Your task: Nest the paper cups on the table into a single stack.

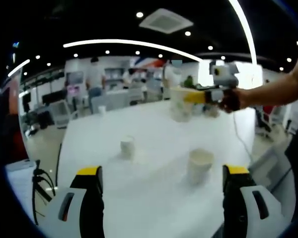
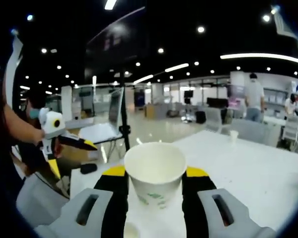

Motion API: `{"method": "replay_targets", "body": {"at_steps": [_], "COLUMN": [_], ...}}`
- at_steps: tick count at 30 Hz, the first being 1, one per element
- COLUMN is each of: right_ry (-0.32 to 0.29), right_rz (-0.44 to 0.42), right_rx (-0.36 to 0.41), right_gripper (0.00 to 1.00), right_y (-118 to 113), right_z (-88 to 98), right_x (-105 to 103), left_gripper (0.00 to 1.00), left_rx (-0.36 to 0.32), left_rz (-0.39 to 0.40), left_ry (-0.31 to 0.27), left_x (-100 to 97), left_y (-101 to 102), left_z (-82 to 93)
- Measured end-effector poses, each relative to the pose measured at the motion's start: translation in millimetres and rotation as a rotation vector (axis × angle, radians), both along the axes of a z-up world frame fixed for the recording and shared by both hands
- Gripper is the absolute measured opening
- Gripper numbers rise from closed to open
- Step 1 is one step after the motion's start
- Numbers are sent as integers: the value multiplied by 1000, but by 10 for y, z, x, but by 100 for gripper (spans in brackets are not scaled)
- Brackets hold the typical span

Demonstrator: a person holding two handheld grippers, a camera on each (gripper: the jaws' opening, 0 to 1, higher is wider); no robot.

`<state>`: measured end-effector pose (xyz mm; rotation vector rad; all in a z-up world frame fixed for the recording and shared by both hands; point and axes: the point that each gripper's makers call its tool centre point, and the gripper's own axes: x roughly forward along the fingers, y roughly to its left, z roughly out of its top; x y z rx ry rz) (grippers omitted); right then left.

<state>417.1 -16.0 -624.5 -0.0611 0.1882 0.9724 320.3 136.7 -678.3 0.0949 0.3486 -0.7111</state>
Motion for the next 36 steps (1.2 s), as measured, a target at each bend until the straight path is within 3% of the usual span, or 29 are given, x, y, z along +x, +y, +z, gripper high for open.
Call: {"method": "replay_targets", "body": {"at_steps": [6,36], "right_ry": [10,-1], "right_rz": [-2,21], "right_rx": [-9,22], "right_gripper": [39,39], "right_y": [-27,22], "right_z": [-56,109], "right_x": [-121,-655], "left_gripper": [98,98], "left_rx": [18,26], "left_rz": [-7,-24], "left_ry": [11,21], "left_x": [-3,36], "left_y": [-5,30], "left_z": [-44,-119]}}
